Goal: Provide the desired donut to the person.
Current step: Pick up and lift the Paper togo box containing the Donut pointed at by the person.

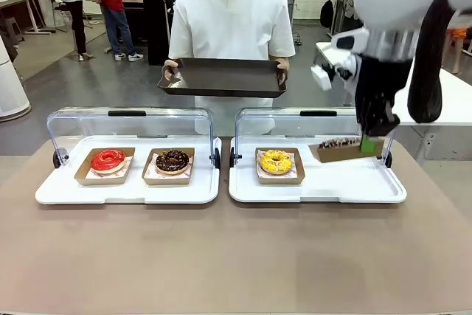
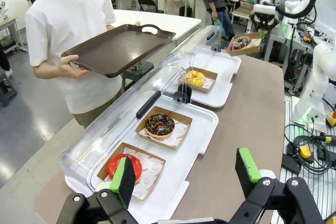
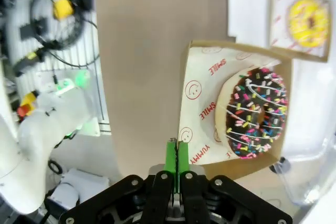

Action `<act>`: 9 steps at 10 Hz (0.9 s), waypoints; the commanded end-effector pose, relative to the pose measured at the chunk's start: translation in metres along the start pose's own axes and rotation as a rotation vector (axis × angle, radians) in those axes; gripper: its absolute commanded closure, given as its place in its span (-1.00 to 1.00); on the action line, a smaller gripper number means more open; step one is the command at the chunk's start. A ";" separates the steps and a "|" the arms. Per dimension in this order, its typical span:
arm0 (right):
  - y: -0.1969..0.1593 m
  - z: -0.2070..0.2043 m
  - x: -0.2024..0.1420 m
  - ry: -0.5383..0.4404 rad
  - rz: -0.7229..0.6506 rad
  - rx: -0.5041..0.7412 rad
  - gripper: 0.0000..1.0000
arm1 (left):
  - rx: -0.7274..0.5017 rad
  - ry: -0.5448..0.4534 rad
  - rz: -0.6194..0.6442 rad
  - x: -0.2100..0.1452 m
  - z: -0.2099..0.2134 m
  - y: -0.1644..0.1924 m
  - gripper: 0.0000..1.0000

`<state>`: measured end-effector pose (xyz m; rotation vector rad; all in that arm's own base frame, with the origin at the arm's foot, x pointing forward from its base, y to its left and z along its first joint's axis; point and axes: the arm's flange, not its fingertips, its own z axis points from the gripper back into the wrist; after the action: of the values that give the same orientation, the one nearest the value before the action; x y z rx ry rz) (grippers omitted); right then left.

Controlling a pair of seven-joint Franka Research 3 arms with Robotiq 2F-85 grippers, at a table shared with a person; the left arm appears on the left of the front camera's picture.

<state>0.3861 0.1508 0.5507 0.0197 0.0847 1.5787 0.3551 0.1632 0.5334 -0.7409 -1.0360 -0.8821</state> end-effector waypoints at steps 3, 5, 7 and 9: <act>0.012 0.076 0.027 0.056 -0.017 -0.114 1.00 | -0.001 -0.016 -0.007 0.001 0.001 0.000 -1.00; 0.010 0.094 0.029 0.021 -0.036 -0.149 1.00 | -0.001 -0.016 -0.007 0.001 0.001 0.000 -1.00; 0.018 0.095 0.027 0.009 -0.002 -0.141 1.00 | -0.001 -0.016 -0.007 0.001 0.001 0.000 -1.00; 0.018 0.095 0.027 0.009 -0.002 -0.141 1.00 | -0.001 -0.016 -0.007 0.001 0.001 0.000 -1.00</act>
<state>0.3783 0.1807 0.6464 -0.0958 -0.0249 1.5773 0.3550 0.1634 0.5334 -0.7405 -1.0361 -0.8817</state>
